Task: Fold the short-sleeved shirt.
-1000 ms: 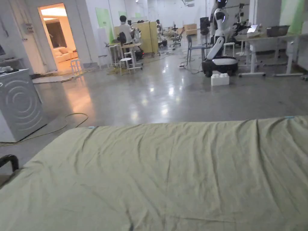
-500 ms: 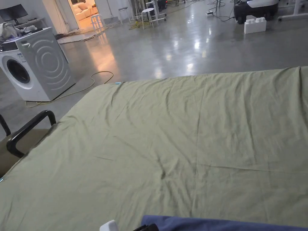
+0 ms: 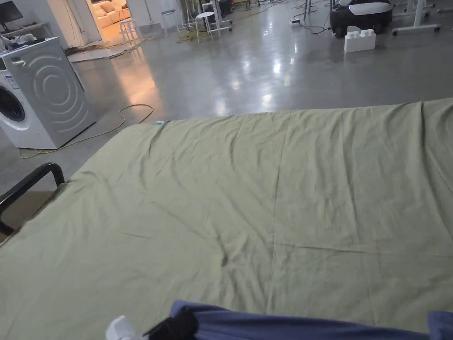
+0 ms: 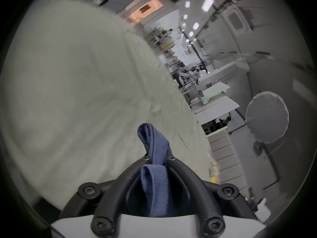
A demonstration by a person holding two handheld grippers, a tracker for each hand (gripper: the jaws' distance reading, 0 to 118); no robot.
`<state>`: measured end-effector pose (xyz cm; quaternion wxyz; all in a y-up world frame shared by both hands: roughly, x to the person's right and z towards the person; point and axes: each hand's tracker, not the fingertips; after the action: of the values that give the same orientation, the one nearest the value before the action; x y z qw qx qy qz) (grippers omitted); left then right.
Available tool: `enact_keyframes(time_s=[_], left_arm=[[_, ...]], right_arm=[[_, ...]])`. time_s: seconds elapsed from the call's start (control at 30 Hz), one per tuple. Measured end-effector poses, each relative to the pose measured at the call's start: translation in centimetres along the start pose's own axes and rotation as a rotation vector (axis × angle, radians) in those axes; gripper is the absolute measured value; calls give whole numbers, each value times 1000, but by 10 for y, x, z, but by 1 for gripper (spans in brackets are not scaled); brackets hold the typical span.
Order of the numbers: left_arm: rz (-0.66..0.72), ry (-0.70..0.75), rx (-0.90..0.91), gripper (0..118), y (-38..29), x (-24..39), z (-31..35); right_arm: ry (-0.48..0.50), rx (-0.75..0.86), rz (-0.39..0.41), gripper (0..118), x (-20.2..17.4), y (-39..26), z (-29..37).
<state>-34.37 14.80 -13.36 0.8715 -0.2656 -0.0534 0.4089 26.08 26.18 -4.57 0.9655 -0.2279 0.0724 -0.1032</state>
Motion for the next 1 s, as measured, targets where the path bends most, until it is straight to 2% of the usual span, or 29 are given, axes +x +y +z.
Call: enact_keyframes(time_s=[0.03, 0.17, 0.23, 0.33, 0.5, 0.6, 0.63, 0.67, 0.7, 0.77, 0.8, 0.9, 0.97, 1.0], left_arm=[[-87, 35, 19, 9, 14, 9, 13], [-292, 172, 82, 9, 51, 42, 48], [-387, 154, 72, 9, 44, 66, 52], [-338, 72, 39, 10, 10, 95, 30], [-412, -10, -82, 10, -89, 144, -47], [-389, 54, -203, 11, -137, 156, -101], [-400, 79, -230, 13, -152, 158, -116], [-421, 76, -263, 22, -165, 159, -128], [-444, 97, -319, 41, -174, 159, -141], [-458, 128, -383, 66, -186, 158, -156], [-461, 60, -353, 76, -186, 161, -149], [-433, -70, -305, 82, -166, 174, -123], [-391, -127, -250, 75, -146, 175, -103], [-349, -151, -243, 42, -136, 172, -97]], right_arm=[[1, -1, -3, 0, 1, 0, 0], [16, -4, -26, 0, 5, -1, -2], [18, -2, -27, 0, 4, -1, -2], [19, 9, -28, 0, 3, 0, 2], [9, 22, -10, 0, 3, 3, 17], [-32, 35, 54, 0, 7, 1, 35], [-42, 30, 55, 0, 10, 1, 41], [-54, 27, 53, 0, 14, 0, 46], [-69, 24, 50, 0, 18, -2, 52], [-109, 14, 33, 0, 27, -6, 61], [-124, 12, 23, 0, 31, -8, 64], [-146, 8, -29, 0, 43, -13, 71], [-149, 8, -63, 0, 49, -15, 70], [-154, 10, -66, 0, 49, -15, 69]])
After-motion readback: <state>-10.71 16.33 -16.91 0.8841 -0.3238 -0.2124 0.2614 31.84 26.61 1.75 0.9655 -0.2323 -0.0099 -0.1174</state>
